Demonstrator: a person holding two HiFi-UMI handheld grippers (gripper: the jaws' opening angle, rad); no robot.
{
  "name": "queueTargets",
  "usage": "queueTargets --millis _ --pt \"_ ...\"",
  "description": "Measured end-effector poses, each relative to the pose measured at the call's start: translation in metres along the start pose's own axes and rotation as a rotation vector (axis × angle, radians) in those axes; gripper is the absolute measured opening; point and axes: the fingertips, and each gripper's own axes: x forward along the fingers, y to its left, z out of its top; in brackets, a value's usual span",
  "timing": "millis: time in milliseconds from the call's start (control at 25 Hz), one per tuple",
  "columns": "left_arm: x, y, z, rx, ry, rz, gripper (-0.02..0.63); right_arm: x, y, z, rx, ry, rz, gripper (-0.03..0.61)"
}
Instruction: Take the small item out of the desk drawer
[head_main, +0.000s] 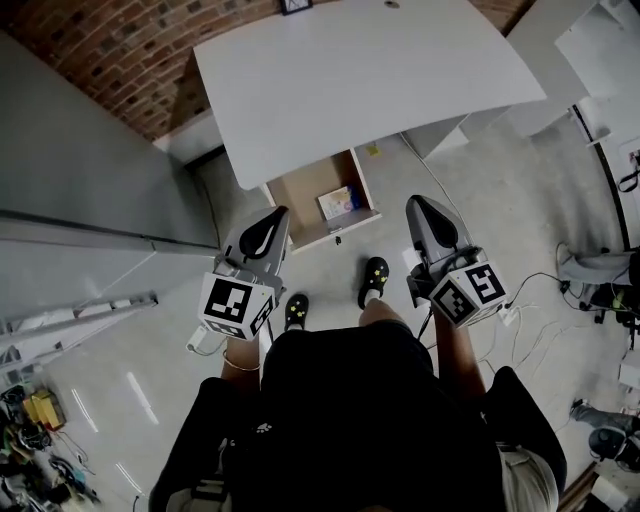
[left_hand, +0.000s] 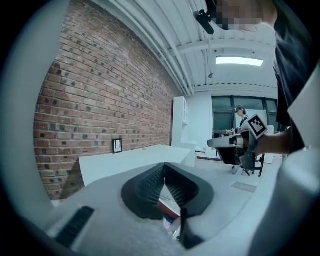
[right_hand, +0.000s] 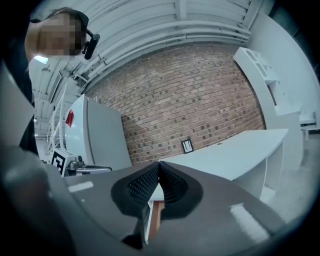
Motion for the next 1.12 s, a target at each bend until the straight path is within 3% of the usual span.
queueTargets --millis 600,1120 --pt "0.029 -0.008 0.000 -0.008 -0.004 0.223 0.005 0.040 -0.045 0.002 -0.011 0.075 0.230 0.008" --pt "0.031 -0.015 -0.016 -0.052 0.036 0.398 0.009 0.068 -0.058 -0.002 -0.038 0.156 0.410 0.008"
